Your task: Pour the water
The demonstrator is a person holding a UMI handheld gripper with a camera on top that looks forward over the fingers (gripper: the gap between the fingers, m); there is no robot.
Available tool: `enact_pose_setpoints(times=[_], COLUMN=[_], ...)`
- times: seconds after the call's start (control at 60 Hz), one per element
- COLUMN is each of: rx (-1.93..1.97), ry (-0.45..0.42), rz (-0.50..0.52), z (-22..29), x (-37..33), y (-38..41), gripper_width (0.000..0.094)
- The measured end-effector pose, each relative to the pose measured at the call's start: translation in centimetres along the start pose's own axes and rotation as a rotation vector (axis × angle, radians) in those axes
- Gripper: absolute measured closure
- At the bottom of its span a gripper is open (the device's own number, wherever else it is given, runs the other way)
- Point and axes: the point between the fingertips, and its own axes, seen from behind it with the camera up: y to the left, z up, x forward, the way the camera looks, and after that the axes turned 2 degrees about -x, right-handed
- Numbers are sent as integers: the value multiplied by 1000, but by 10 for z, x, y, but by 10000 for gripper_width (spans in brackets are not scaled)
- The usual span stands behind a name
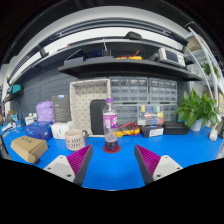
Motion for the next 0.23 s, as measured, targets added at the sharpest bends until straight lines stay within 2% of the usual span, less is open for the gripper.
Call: enact_pose_setpoints(times=[0.233], rx=[6], ry=[-43], rz=[-26], z=[11], x=[-15], y=[-10], gripper_width=[79])
